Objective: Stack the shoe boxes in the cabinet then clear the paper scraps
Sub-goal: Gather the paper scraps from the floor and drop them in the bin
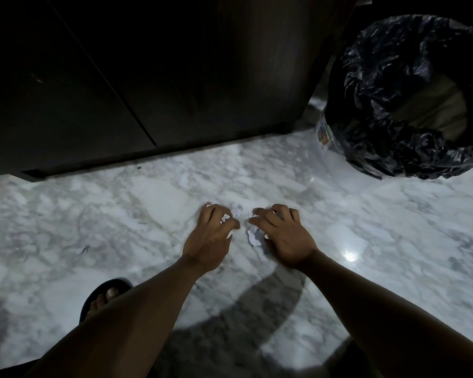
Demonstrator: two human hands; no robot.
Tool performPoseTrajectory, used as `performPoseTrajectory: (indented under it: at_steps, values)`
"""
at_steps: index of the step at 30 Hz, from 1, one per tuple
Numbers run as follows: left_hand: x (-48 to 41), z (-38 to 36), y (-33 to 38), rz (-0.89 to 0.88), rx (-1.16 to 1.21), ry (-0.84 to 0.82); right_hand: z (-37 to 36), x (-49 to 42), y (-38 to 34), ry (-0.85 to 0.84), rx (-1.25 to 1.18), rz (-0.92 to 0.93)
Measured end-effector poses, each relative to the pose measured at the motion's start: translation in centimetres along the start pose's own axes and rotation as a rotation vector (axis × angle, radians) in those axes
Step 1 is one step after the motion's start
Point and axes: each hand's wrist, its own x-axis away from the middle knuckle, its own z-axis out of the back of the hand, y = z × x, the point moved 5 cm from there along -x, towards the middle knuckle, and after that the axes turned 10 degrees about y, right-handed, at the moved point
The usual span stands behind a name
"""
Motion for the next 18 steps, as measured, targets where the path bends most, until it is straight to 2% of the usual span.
performPoseTrajectory:
  at_steps: [6, 13, 18]
  values:
    - [-0.46, -0.04, 0.16, 0.039, -0.052, -0.014, 0.03, -0.29, 0.03, 0.02, -0.006, -0.013]
    - [-0.18, 0.16, 0.17, 0.051, -0.106, 0.029, -0.44, -0.3, -0.04, 0.139, -0.017, -0.049]
    - [0.01, 0.04, 0.14, 0.048, -0.087, 0.022, -0.44, -0.15, -0.07, 0.101, -0.05, -0.088]
